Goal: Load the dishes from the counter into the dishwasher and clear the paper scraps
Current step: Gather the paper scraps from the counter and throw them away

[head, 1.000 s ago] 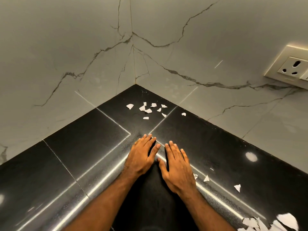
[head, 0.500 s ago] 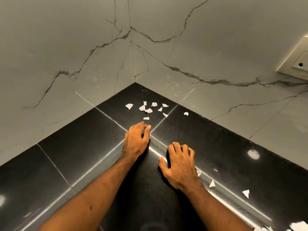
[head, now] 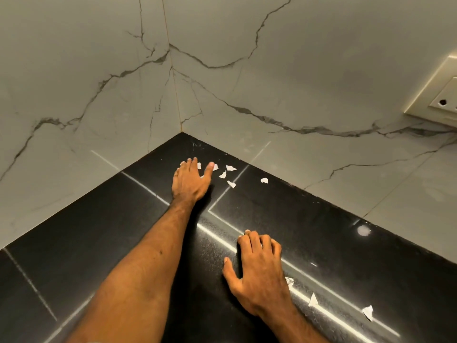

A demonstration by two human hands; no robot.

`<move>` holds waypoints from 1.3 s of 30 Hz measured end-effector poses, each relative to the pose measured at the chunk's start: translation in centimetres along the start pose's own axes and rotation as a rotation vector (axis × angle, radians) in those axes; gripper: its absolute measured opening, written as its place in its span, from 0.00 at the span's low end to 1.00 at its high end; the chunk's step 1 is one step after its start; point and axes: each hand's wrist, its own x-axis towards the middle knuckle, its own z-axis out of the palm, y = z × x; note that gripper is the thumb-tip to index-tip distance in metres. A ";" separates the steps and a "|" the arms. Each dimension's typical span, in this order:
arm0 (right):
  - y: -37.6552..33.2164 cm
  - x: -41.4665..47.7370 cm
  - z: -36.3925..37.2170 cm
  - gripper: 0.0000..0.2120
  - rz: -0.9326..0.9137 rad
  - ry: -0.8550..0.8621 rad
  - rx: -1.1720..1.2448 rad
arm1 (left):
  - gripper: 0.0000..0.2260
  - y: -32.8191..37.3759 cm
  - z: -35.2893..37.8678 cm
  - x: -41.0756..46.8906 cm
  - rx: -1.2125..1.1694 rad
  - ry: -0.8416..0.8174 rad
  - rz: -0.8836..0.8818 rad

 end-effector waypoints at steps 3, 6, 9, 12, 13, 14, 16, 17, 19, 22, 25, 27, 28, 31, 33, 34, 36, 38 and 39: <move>-0.1 -0.1 -0.1 0.19 0.007 -0.015 -0.006 | 0.34 3.8 1.4 -1.7 0.029 -0.046 0.225; -0.2 0.0 -0.3 0.19 0.006 -0.014 -0.001 | 0.29 8.7 2.9 -5.6 -0.053 -0.241 0.476; -0.2 0.1 -0.2 0.19 0.009 -0.016 0.015 | 0.29 11.0 3.2 -10.2 -0.479 -0.578 0.437; 0.0 0.1 -0.3 0.18 0.009 -0.011 0.004 | 0.33 10.0 2.4 -12.0 -1.042 -0.476 0.168; -0.1 0.0 -0.3 0.17 0.008 -0.008 0.011 | 0.34 9.4 2.0 -12.3 -1.151 -0.392 0.090; -0.1 0.0 -0.4 0.15 0.006 -0.005 0.024 | 0.35 8.8 1.8 -12.5 -1.224 -0.334 0.022; -0.1 0.1 -0.4 0.13 0.006 -0.002 0.050 | 0.36 8.1 1.4 -13.7 -1.237 -0.300 -0.015; -0.1 0.1 -0.4 0.12 0.005 -0.001 0.055 | 0.35 7.8 1.2 -14.9 -1.206 -0.299 -0.003; 0.1 0.2 -0.2 0.12 -0.004 0.002 0.061 | 0.33 7.4 0.9 -17.5 -1.129 -0.308 0.027; 0.6 0.2 0.6 0.16 -0.012 0.002 0.028 | 0.27 7.7 0.5 -21.0 -0.933 -0.321 0.111; 0.9 0.5 1.7 0.16 0.024 0.061 -0.013 | 0.23 8.1 1.1 -24.3 -0.725 -0.180 0.136; 1.3 0.4 2.2 0.14 0.007 0.096 0.044 | 0.26 8.5 1.3 -27.0 -0.610 -0.086 0.118; 1.4 0.3 2.3 0.14 -0.018 0.109 0.042 | 0.29 8.6 1.3 -28.2 -0.558 -0.060 0.115; 1.6 0.4 2.4 0.20 -0.030 0.067 -0.042 | 0.32 8.7 1.5 -30.2 -0.429 -0.030 0.125; 1.7 0.7 2.7 0.29 0.047 -0.010 -0.150 | 0.32 8.7 1.6 -30.6 -0.390 -0.022 0.123; 2.0 0.7 3.0 0.32 0.086 -0.040 -0.189 | 0.32 8.6 1.7 -30.6 -0.383 -0.024 0.115; 2.5 0.8 3.4 0.33 0.127 -0.082 -0.218 | 0.31 8.6 1.8 -30.5 -0.376 -0.019 0.108; 2.7 0.9 3.7 0.34 0.149 -0.123 -0.214 | 0.31 8.7 1.9 -30.4 -0.375 -0.018 0.109; 2.7 1.0 3.8 0.34 0.150 -0.135 -0.207 | 0.31 8.6 1.9 -30.4 -0.374 -0.020 0.108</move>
